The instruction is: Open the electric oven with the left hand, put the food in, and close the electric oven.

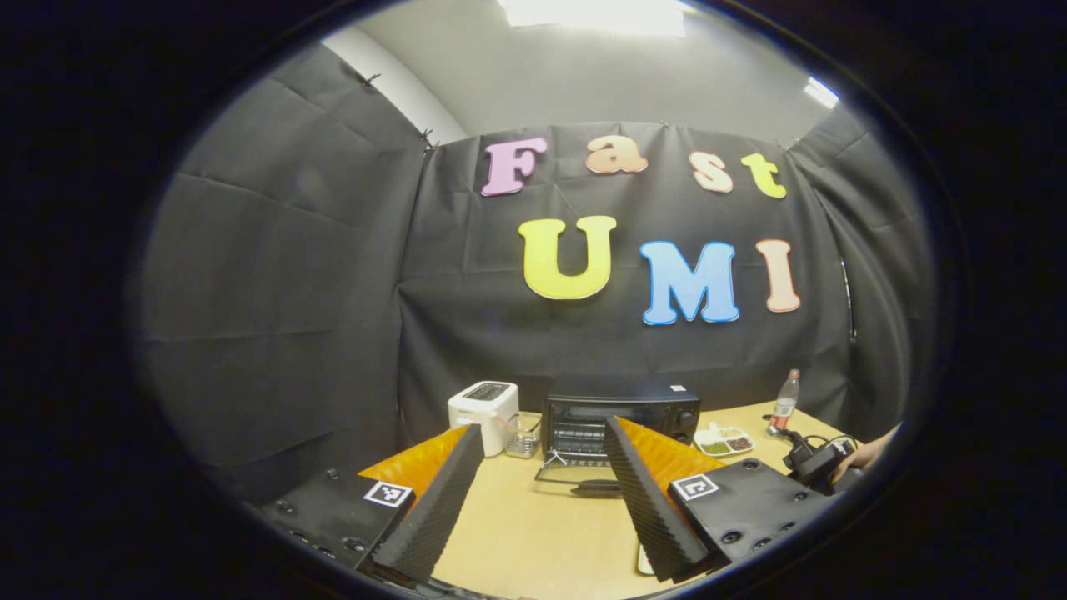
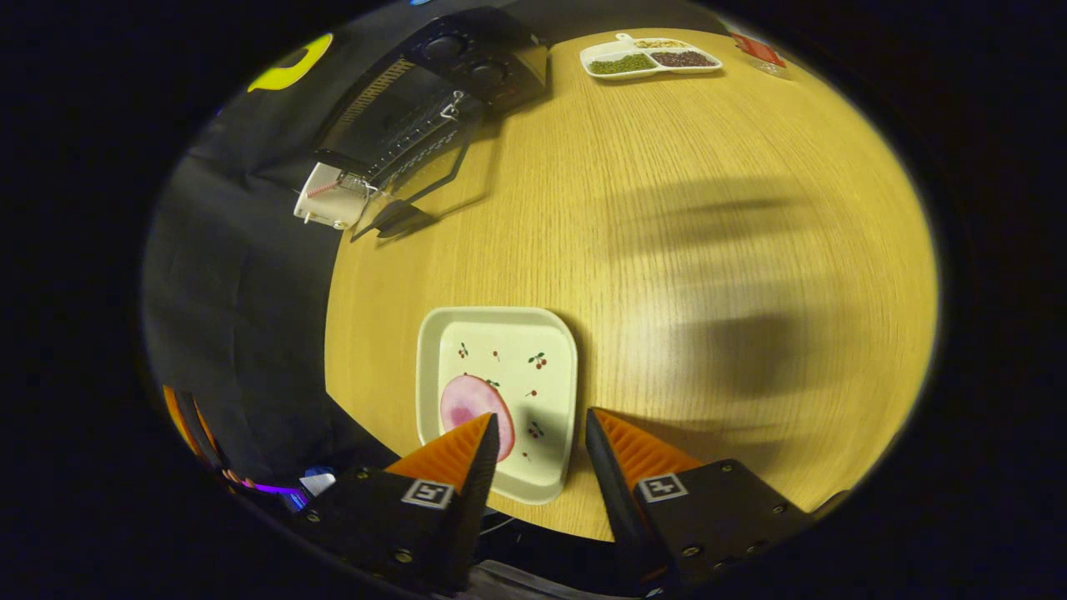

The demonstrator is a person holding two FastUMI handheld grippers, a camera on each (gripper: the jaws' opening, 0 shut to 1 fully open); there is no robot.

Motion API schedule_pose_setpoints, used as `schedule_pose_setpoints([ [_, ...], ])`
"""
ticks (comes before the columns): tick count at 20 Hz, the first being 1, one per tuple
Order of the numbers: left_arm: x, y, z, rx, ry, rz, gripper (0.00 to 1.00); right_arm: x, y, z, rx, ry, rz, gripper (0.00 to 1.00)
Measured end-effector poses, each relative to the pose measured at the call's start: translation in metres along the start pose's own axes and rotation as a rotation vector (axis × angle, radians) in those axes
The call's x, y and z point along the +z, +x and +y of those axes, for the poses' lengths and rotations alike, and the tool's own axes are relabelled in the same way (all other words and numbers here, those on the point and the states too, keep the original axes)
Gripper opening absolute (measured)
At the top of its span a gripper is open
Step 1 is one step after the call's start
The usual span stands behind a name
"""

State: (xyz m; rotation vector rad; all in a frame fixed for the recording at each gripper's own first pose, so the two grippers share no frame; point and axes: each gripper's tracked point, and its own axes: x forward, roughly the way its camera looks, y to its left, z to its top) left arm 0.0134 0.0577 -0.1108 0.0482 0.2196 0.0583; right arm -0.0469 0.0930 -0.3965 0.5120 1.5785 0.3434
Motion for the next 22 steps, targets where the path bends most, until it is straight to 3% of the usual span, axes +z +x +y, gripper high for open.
schedule_pose_setpoints([
  [1, -0.002, 0.001, -0.001, 0.001, 0.002, 0.003, 1.00, -0.001, 0.004, 0.001, 0.003, 0.005, 0.002, 0.48],
  [6, -0.002, 0.005, -0.003, 0.007, -0.004, 0.003, 1.00, 0.000, 0.004, 0.000, 0.013, 0.006, 0.019, 0.45],
  [7, -0.001, 0.005, -0.003, 0.007, -0.006, -0.001, 1.00, -0.001, 0.009, -0.011, -0.032, -0.004, 0.008, 0.45],
  [8, 0.000, 0.006, -0.004, 0.010, -0.008, -0.002, 1.00, -0.001, 0.003, -0.012, -0.030, 0.000, 0.004, 0.22],
  [9, 0.000, 0.006, -0.003, 0.013, -0.010, -0.003, 1.00, -0.001, 0.007, -0.013, -0.020, 0.006, 0.006, 0.06],
  [22, 0.005, 0.010, -0.008, 0.013, 0.000, -0.014, 1.00, 0.002, -0.001, 0.002, 0.060, 0.053, -0.027, 0.04],
])
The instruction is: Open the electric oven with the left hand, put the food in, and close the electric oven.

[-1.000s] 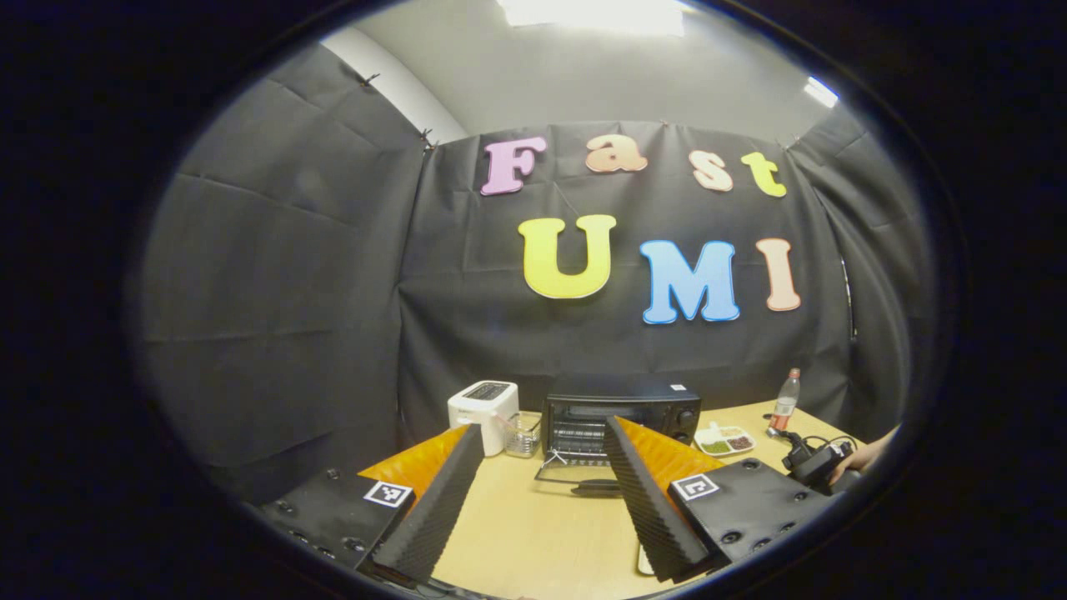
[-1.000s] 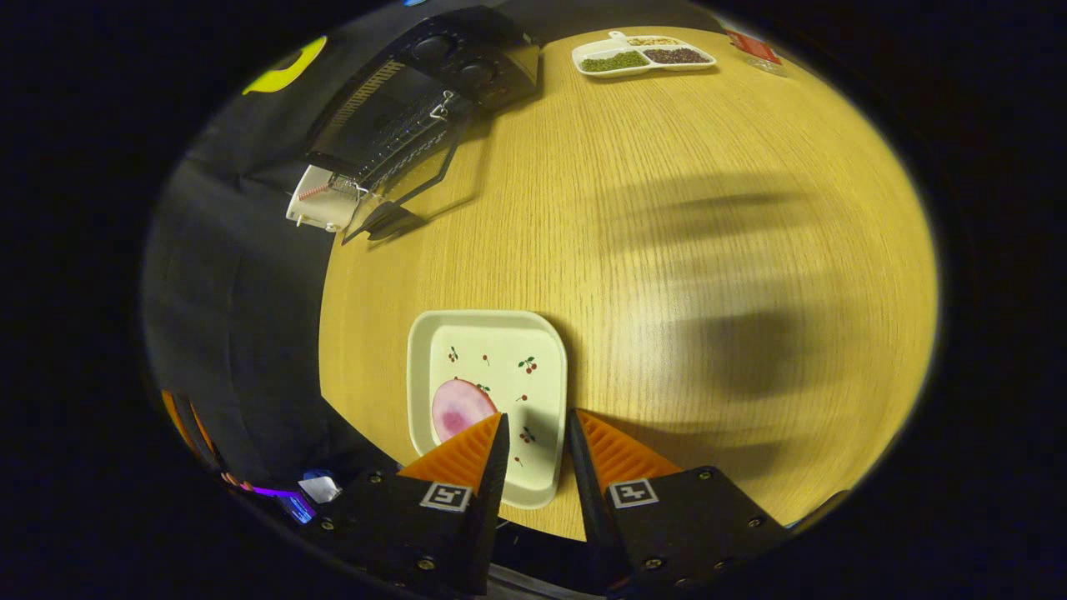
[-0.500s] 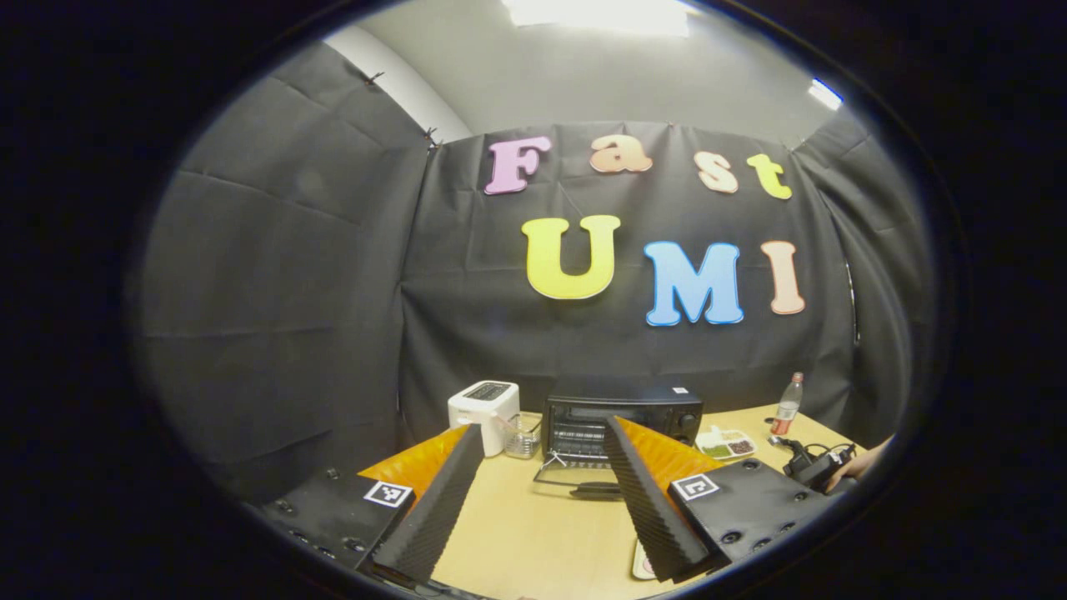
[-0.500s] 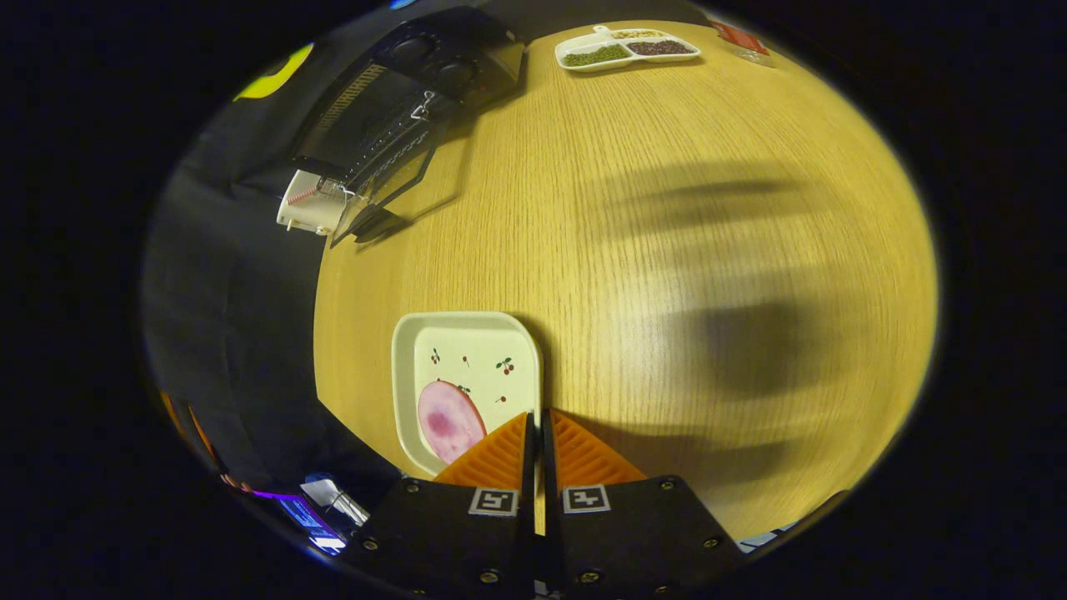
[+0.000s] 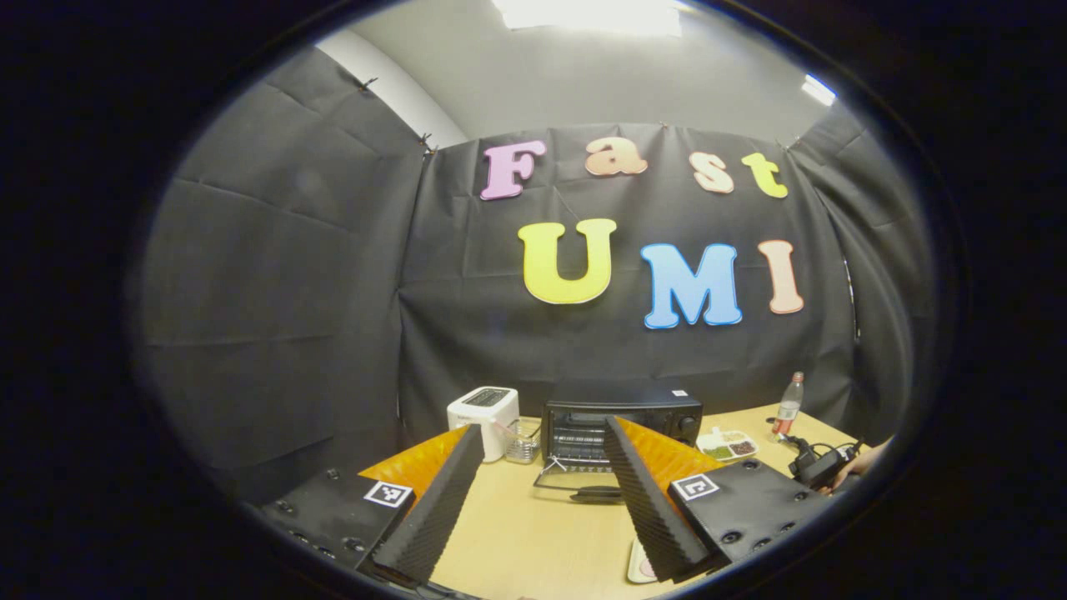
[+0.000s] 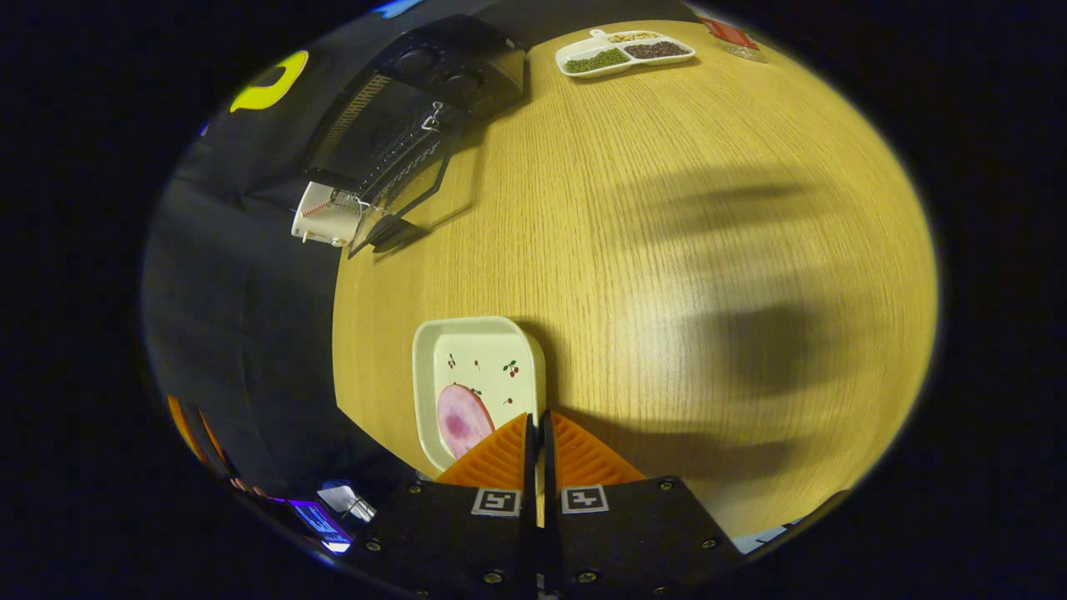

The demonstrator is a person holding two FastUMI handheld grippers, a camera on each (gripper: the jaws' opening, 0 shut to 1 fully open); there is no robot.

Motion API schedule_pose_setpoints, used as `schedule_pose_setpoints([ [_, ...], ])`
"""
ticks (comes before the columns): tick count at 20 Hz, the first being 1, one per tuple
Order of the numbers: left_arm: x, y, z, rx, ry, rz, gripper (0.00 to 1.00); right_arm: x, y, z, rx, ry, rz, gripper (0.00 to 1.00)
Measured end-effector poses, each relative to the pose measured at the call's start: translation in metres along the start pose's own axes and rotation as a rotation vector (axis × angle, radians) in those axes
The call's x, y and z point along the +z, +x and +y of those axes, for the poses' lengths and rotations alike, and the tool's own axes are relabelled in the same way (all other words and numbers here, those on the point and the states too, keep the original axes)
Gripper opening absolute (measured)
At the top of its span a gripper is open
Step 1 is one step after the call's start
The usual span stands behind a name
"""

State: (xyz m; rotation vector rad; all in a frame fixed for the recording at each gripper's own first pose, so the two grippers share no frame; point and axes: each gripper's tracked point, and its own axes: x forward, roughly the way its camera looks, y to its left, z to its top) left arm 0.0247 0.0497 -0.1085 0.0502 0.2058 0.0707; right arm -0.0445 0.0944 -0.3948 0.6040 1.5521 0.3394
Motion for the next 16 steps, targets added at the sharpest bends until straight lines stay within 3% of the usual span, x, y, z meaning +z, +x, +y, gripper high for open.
schedule_pose_setpoints([
  [9, -0.003, 0.006, 0.000, -0.003, -0.015, 0.003, 0.99, 0.009, -0.008, 0.033, 0.078, 0.057, -0.034, 0.04],
  [16, -0.004, 0.015, 0.003, 0.001, -0.013, 0.003, 1.00, 0.041, -0.012, 0.085, 0.156, 0.156, -0.142, 0.04],
])
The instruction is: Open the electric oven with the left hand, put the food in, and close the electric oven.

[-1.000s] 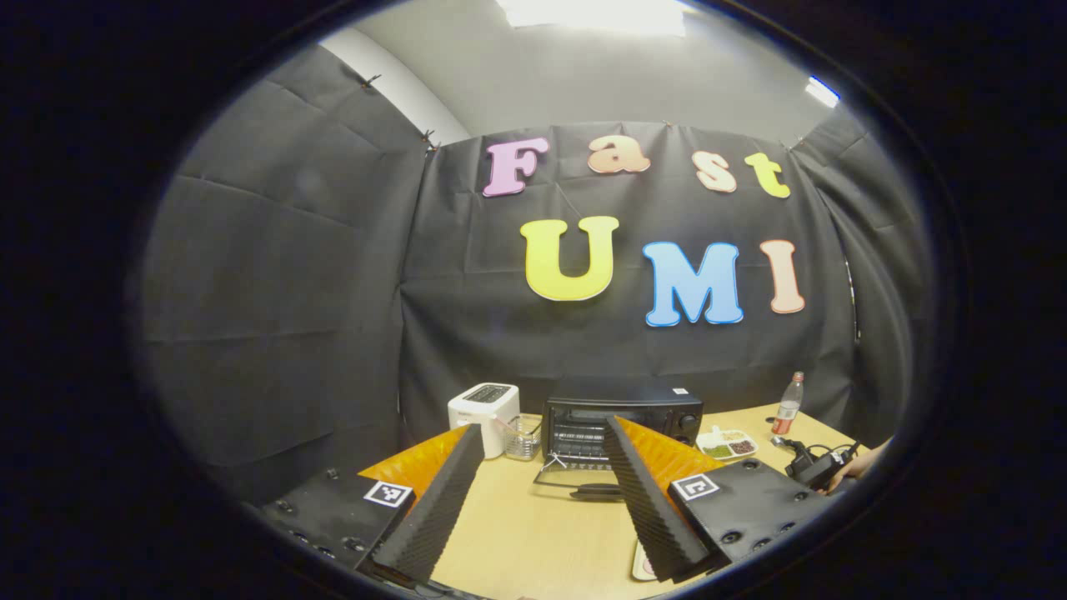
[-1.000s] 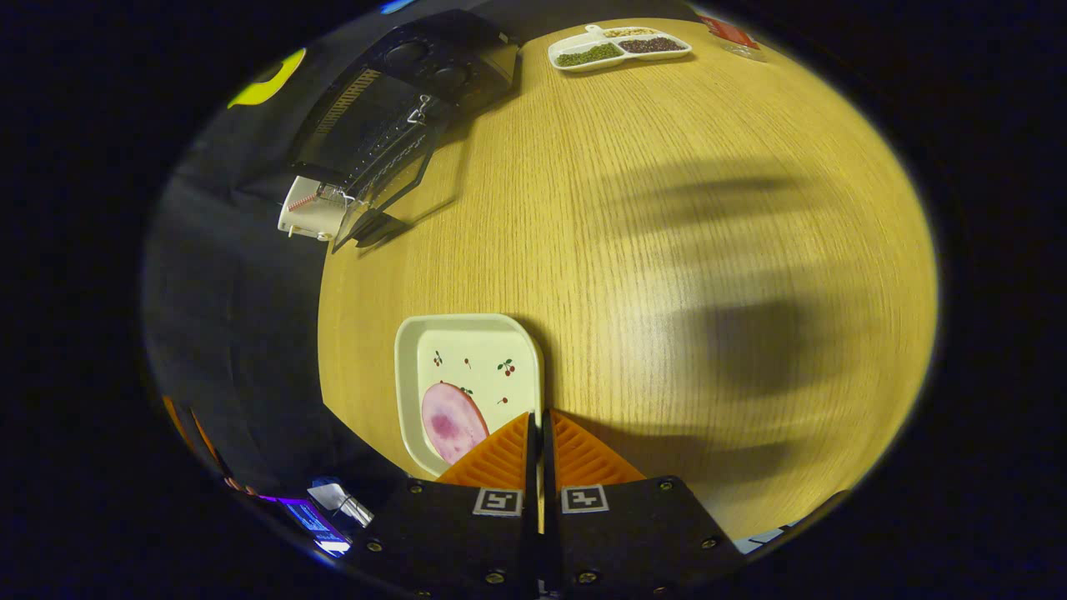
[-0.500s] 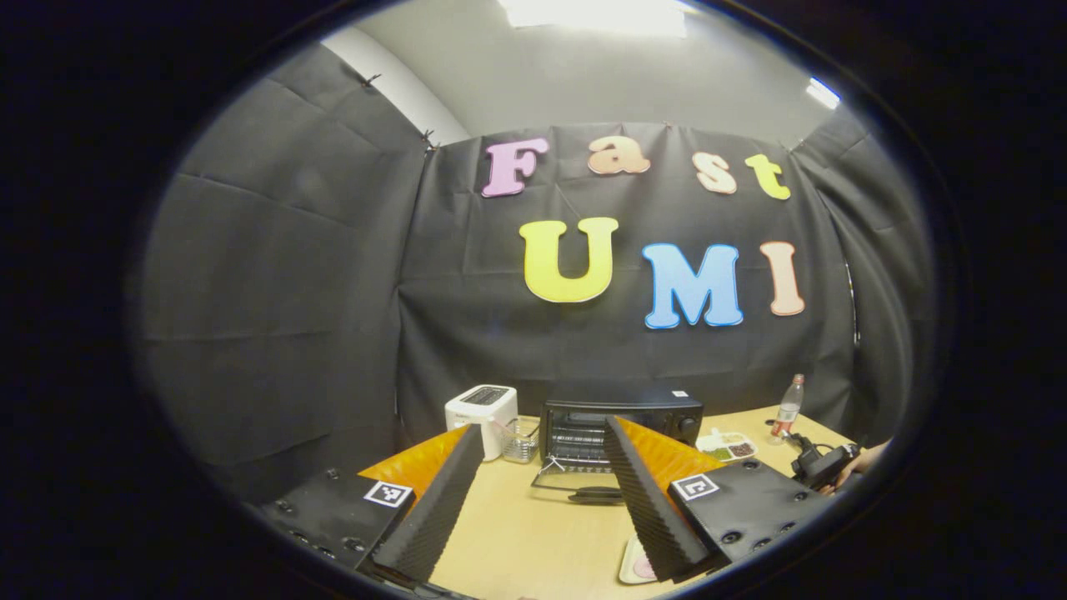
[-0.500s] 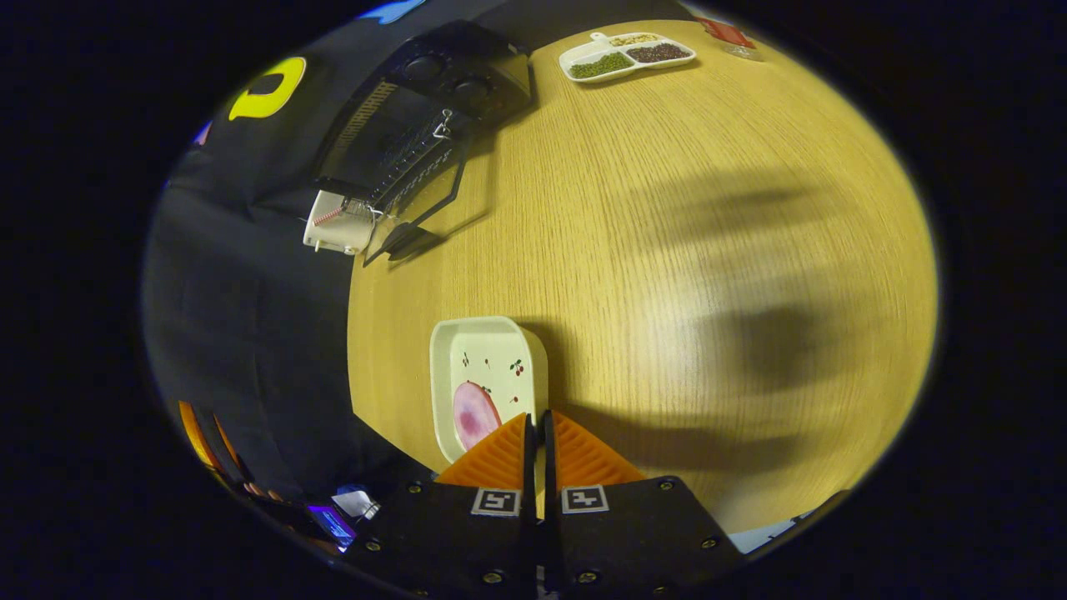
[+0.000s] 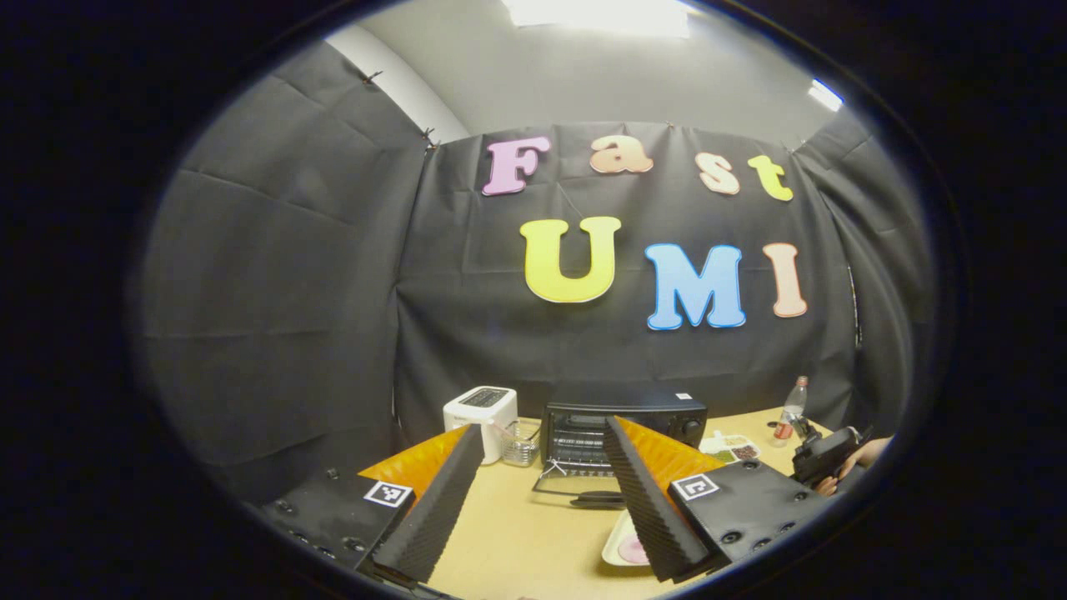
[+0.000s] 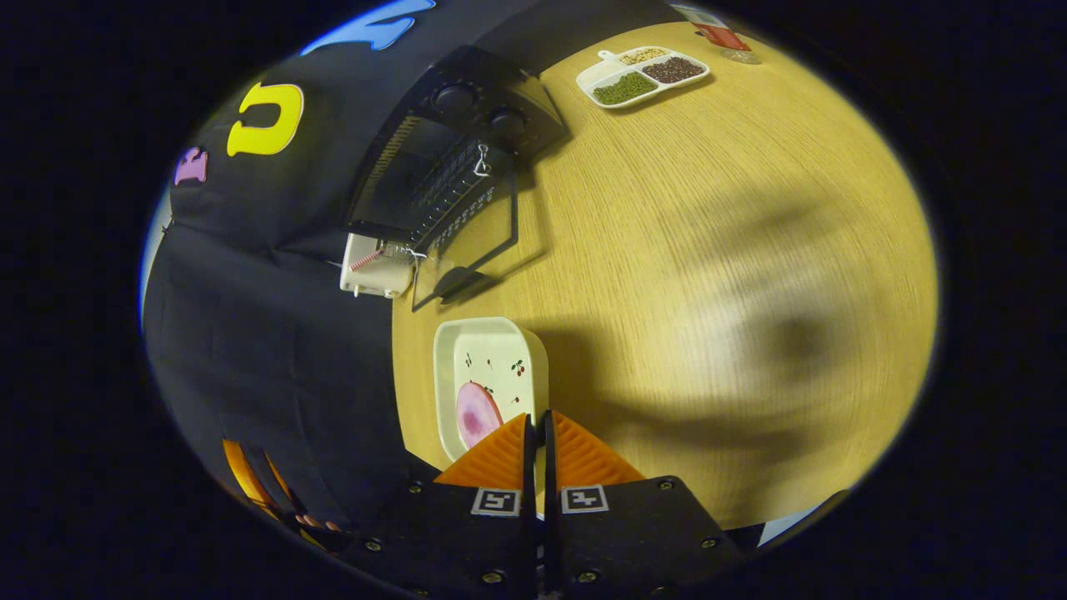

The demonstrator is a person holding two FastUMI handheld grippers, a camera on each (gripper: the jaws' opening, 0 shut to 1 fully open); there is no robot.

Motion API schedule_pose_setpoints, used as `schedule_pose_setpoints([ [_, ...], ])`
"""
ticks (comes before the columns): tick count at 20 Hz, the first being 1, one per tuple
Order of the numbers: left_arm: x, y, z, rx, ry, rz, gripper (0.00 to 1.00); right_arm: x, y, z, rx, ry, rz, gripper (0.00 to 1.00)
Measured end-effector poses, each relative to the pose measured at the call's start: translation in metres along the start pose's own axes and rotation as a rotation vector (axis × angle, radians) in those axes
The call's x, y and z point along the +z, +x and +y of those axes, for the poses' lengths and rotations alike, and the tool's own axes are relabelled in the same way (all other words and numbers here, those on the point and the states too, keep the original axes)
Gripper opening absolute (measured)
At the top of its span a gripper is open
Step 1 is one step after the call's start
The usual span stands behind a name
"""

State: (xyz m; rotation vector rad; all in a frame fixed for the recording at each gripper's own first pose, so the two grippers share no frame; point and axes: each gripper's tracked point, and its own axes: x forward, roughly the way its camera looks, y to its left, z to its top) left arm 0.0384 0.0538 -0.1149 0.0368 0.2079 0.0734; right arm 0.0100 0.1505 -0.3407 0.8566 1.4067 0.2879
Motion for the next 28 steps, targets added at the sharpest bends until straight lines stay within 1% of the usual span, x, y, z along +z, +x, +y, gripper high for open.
schedule_pose_setpoints([
  [8, -0.005, 0.023, 0.022, 0.016, -0.001, 0.012, 1.00, 0.031, 0.027, 0.058, 0.053, 0.133, -0.164, 0.04],
  [9, -0.007, 0.028, 0.025, 0.017, 0.003, 0.014, 0.98, 0.034, 0.031, 0.061, 0.057, 0.153, -0.183, 0.04],
  [10, -0.007, 0.032, 0.028, 0.016, 0.004, 0.014, 1.00, 0.039, 0.035, 0.066, 0.063, 0.176, -0.201, 0.04],
  [11, -0.007, 0.036, 0.031, 0.015, 0.005, 0.015, 0.98, 0.043, 0.038, 0.072, 0.074, 0.201, -0.221, 0.04],
  [12, -0.007, 0.039, 0.033, 0.013, 0.007, 0.016, 1.00, 0.048, 0.042, 0.078, 0.088, 0.229, -0.241, 0.04],
  [13, -0.007, 0.042, 0.036, 0.011, 0.010, 0.016, 1.00, 0.053, 0.045, 0.083, 0.102, 0.258, -0.261, 0.04],
  [15, -0.009, 0.051, 0.040, 0.009, 0.015, 0.019, 1.00, 0.064, 0.051, 0.091, 0.119, 0.314, -0.302, 0.04],
  [22, -0.018, 0.072, 0.059, 0.004, 0.024, 0.041, 1.00, 0.099, 0.083, 0.108, 0.139, 0.477, -0.416, 0.04],
  [28, -0.024, 0.097, 0.087, 0.018, 0.037, 0.056, 1.00, 0.130, 0.110, 0.117, 0.181, 0.567, -0.516, 0.04],
])
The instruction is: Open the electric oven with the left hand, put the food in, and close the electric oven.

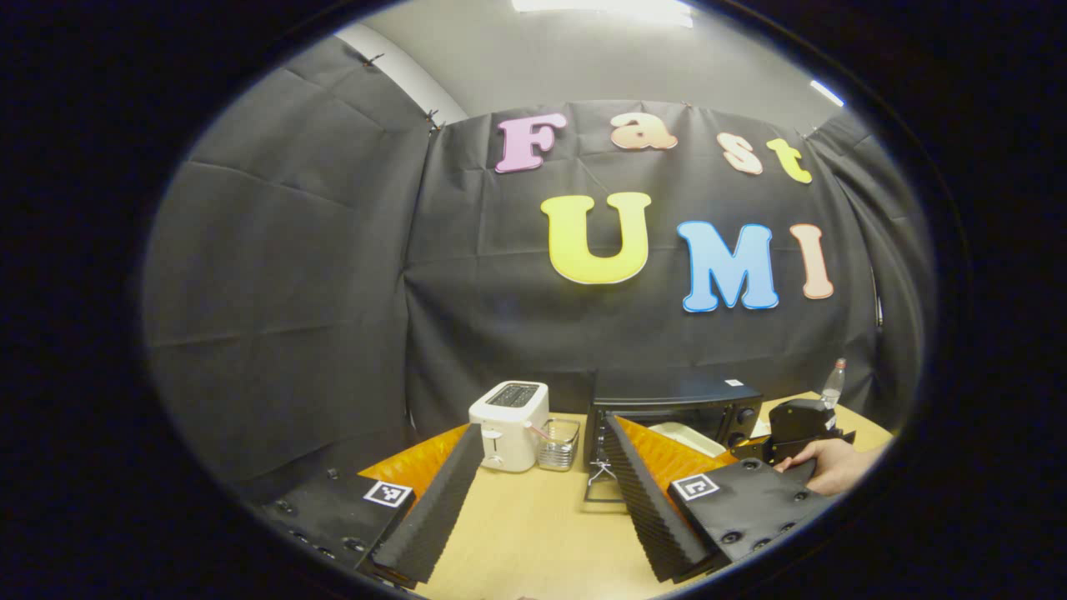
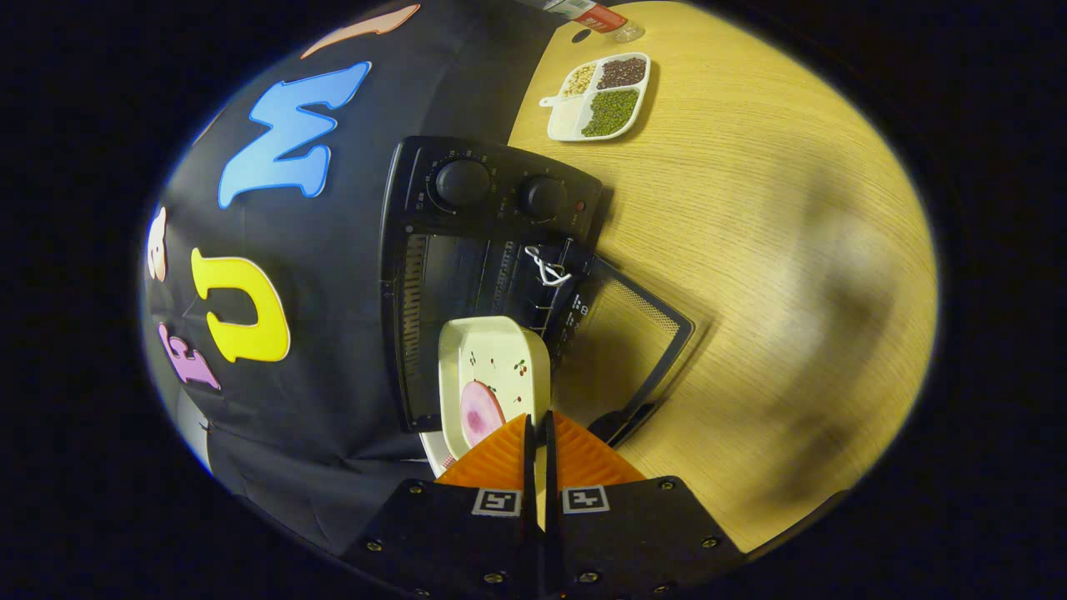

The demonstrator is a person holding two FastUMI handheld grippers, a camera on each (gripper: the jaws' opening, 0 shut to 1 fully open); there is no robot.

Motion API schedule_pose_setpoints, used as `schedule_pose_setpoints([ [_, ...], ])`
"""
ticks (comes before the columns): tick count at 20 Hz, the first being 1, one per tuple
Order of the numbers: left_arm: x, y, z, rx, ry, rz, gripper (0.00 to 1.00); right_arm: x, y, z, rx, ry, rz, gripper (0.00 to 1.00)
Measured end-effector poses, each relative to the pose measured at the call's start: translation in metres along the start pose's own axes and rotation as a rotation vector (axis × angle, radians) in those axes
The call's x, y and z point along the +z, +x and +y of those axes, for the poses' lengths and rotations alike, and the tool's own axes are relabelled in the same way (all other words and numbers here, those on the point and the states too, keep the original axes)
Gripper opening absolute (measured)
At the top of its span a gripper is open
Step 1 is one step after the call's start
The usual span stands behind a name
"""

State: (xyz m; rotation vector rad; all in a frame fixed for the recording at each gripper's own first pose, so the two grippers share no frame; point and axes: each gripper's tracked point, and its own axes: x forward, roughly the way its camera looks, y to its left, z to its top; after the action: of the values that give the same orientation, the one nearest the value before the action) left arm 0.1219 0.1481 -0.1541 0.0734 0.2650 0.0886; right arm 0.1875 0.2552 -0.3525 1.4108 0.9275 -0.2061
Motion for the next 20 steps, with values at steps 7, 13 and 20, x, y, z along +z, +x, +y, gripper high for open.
schedule_pose_setpoints([
  [7, 0.000, 0.023, 0.026, 0.019, 0.027, 0.006, 1.00, 0.022, 0.040, 0.012, 0.003, 0.095, -0.103, 0.04],
  [13, -0.004, 0.024, 0.044, 0.050, 0.045, 0.022, 1.00, 0.033, 0.068, 0.020, 0.000, 0.158, -0.174, 0.04],
  [20, -0.006, 0.020, 0.063, 0.100, 0.053, 0.039, 1.00, 0.044, 0.093, 0.032, -0.001, 0.190, -0.233, 0.04],
])
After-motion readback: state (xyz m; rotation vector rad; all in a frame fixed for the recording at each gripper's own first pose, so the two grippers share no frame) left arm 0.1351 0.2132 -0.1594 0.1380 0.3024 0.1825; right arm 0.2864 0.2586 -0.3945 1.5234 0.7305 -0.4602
